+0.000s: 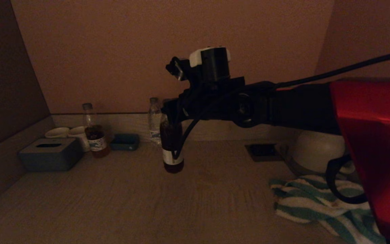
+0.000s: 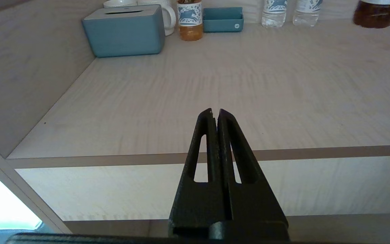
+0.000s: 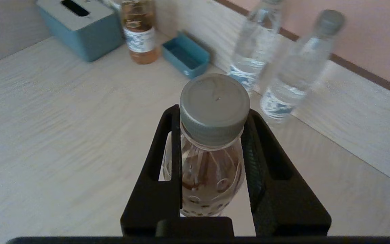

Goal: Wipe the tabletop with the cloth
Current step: Place the bottle at the back of the table

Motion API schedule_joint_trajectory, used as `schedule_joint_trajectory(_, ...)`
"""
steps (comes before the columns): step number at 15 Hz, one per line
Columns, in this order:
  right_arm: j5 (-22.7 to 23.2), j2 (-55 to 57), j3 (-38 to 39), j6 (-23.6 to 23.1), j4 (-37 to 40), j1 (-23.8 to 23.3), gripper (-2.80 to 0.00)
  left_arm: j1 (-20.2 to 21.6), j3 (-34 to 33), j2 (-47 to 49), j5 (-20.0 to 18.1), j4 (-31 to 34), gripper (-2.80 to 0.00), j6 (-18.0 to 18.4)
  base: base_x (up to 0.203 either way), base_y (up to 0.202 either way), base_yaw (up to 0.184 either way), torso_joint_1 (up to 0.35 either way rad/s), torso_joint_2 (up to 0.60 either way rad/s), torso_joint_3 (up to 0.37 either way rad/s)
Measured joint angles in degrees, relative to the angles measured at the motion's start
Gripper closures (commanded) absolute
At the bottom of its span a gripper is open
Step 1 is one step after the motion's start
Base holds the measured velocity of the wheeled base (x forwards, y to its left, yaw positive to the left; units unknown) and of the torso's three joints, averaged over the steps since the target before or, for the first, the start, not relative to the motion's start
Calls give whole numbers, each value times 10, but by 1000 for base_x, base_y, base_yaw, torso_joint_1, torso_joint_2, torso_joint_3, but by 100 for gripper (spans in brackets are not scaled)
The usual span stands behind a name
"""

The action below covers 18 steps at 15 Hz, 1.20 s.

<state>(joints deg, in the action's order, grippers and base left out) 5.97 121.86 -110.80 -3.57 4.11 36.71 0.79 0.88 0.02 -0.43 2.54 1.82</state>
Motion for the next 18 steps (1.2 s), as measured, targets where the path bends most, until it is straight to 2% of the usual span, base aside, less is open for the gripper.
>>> schedule_joint_trajectory(18, 27, 66, 1, 4, -113, 42, 0, 0, 0, 0, 0, 0, 0, 0, 0, 0, 0, 0, 0, 0)
